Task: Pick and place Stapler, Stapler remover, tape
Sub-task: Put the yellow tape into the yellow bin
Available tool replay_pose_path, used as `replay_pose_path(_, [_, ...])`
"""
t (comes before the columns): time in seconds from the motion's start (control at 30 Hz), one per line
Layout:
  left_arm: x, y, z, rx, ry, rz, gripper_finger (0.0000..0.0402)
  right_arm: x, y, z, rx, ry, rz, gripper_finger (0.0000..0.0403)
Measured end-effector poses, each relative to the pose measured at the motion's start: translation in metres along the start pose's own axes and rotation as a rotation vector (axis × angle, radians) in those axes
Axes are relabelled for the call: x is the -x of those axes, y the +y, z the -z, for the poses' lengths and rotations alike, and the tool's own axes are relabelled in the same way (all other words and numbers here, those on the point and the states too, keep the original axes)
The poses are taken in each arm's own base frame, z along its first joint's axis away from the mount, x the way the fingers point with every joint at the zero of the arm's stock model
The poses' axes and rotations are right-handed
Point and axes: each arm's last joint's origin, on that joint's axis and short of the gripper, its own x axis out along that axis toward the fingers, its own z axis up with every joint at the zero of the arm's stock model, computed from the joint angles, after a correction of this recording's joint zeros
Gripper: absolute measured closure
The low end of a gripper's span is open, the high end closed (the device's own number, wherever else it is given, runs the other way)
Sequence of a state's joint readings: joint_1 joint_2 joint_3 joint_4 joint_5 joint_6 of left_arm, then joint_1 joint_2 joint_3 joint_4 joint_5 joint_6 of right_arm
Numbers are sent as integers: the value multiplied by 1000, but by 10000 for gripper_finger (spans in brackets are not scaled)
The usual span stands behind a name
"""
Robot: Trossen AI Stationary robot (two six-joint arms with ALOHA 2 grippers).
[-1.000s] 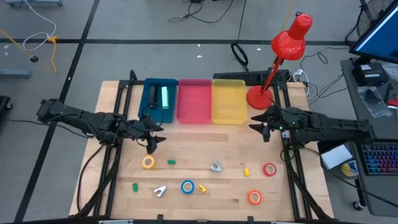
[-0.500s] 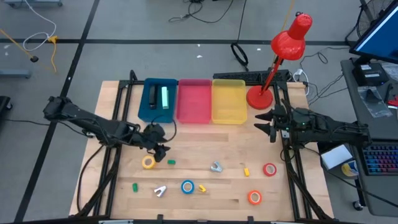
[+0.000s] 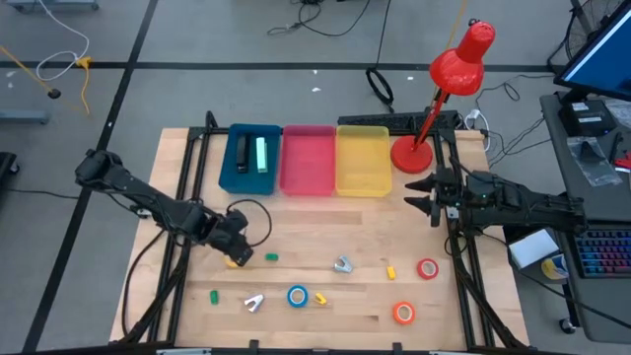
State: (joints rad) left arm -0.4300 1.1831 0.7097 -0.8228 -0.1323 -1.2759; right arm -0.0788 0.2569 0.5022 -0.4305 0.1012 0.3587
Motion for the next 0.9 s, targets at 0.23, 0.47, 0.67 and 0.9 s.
replay_pose_path(0.23, [0,6,3,14,49,-55,161,0,0,0,11,0,1,181])
replay_pose_path(0.47, [-8,9,6,2,95,-155,161,0,0,0,12,-1,1,181])
replay_pose_path(0.67, [-20,8,9,-9,163,-230,161,0,0,0,12,-1,1,181])
replay_pose_path(0.9, [-31,6,10,-11,206,-273,161,0,0,0,16,-1,1,181])
